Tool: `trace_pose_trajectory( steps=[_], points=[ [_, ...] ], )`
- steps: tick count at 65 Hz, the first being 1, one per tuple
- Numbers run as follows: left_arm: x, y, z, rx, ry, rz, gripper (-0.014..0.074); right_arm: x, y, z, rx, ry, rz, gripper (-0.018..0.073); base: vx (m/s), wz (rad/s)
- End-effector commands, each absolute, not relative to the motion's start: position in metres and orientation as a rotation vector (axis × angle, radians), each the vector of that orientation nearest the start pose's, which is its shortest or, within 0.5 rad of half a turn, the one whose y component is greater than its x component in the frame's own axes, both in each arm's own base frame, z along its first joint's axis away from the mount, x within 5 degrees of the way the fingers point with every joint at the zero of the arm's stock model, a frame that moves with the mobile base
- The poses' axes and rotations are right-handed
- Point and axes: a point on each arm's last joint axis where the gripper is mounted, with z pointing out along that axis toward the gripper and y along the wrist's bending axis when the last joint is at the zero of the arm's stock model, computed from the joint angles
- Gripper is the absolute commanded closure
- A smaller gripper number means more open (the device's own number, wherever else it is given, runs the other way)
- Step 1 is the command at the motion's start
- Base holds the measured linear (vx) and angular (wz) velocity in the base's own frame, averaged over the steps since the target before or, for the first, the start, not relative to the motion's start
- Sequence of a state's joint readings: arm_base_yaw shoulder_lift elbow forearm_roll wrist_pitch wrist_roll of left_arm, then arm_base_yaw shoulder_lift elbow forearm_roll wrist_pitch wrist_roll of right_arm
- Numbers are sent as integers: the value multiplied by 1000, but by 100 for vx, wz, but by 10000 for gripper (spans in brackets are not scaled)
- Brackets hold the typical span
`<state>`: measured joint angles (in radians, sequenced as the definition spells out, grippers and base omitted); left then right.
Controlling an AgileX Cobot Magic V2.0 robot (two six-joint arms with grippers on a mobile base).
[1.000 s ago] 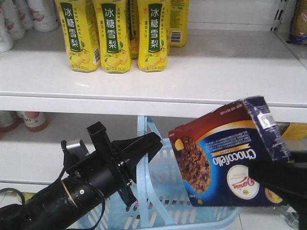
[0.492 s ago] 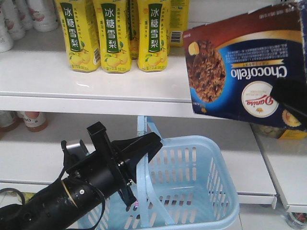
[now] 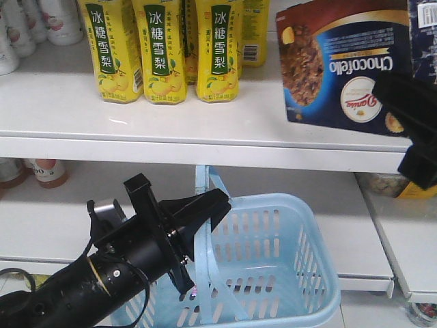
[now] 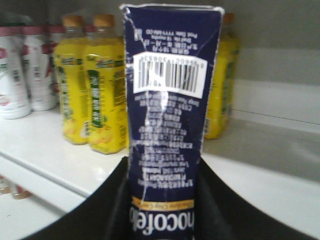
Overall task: Left arm holds basket, right arm returns cookies
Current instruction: 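Lift the cookie box out of the basket with the right gripper, then place the cookie box upright on the shelf beside the pear drinks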
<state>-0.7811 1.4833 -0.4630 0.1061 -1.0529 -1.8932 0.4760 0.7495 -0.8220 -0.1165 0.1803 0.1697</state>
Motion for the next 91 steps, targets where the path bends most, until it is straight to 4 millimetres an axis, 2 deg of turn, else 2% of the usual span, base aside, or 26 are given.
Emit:
trace_pose_trajectory(
  steps=[1,11,24,40,59,79,91],
  points=[
    [181,-191,276,-660,1293,-2346,599,144,58,425,-242,1412,349,564,0,0],
    [181,-191,276,-660,1293,-2346,599,159,46,422,-171,1410,267,564,0,0],
    [181,-191,276,-660,1293,-2346,599,187,40,412,-115,1442,223,564,0,0],
    [181,-191,276,-660,1293,-2346,599,219,39,400,-78,1429,217,564,0,0],
    [181,-191,276,-660,1293,-2346,599,248,44,374,-121,1526,170,564,0,0],
    [181,-191,276,-660,1293,-2346,599,266,47,355,-129,1595,164,562,0,0],
    [181,-191,276,-660,1293,-2346,599,267,47,357,-129,1575,167,561,0,0]
  ],
)
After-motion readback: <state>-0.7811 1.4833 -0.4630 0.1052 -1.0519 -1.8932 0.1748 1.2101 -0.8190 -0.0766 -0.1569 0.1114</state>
